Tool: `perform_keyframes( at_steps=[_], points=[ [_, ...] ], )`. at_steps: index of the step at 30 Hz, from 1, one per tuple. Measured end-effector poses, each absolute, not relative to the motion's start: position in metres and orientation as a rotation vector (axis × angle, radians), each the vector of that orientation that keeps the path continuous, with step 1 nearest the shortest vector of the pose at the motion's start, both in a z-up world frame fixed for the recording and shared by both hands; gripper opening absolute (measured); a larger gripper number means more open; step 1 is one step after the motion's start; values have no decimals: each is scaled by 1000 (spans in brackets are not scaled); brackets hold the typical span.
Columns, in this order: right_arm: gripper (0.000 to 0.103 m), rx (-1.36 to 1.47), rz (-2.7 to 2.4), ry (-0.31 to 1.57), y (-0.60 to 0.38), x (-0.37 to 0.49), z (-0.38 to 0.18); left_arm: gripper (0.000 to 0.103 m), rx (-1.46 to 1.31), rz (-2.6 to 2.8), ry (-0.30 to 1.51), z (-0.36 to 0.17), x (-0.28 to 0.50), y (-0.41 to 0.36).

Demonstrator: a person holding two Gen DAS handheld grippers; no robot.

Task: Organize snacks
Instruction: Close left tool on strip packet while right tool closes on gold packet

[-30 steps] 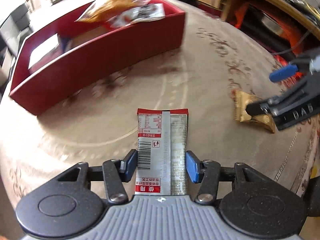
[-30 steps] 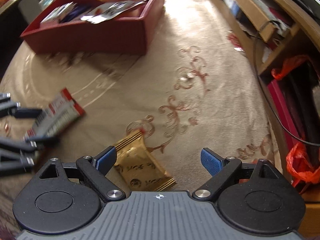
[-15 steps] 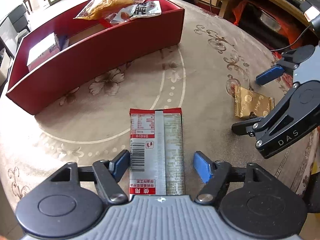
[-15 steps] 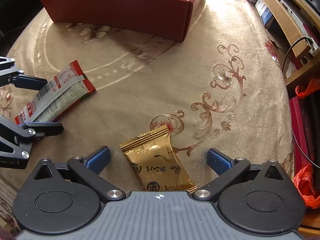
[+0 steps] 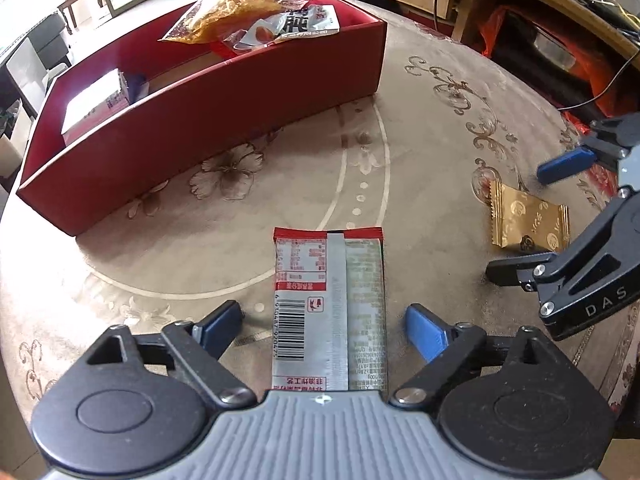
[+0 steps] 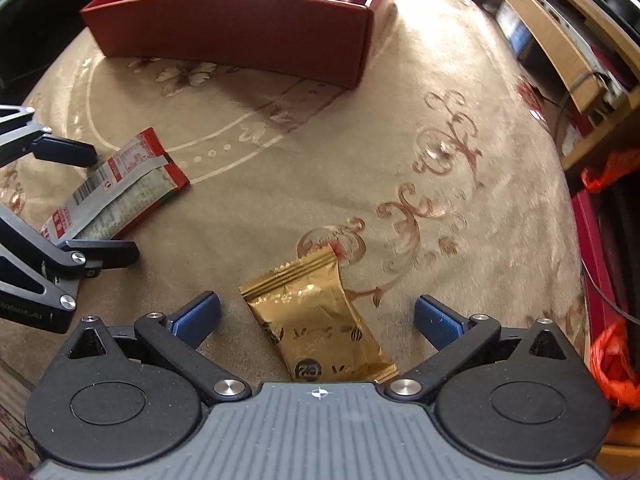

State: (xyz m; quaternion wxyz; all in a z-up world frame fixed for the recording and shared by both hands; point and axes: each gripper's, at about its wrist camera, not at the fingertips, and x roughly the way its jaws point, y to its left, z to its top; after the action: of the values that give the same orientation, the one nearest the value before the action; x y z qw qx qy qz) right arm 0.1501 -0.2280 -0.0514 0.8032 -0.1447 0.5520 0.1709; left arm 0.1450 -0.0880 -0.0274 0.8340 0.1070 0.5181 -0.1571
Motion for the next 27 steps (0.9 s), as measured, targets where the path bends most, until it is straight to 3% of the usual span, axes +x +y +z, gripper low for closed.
perform_keyframes(
  at_steps=[2, 4, 5, 7, 9, 12, 27],
  points=[
    [96, -306, 359, 1179, -227, 147, -48, 86, 221, -320, 1104, -27, 146, -87],
    [78, -289, 363, 1174, -225, 143, -44, 82, 210, -307, 1110, -26, 147, -85],
    [71, -294, 357, 1165, -224, 140, -42, 75, 201, -300, 1112, -25, 148, -83],
    [49, -270, 354, 1166, -224, 137, -38, 62, 192, -282, 1111, -22, 149, -80],
    [47, -260, 337, 1167, -224, 136, -37, 51, 177, -275, 1112, -20, 149, -77],
    [47, -260, 316, 1162, -222, 136, -35, 48, 155, -255, 1116, -19, 148, -75],
    [47, -173, 278, 1081, -220, 143, -13, 45, 59, -215, 1085, -6, 143, -64]
  ],
)
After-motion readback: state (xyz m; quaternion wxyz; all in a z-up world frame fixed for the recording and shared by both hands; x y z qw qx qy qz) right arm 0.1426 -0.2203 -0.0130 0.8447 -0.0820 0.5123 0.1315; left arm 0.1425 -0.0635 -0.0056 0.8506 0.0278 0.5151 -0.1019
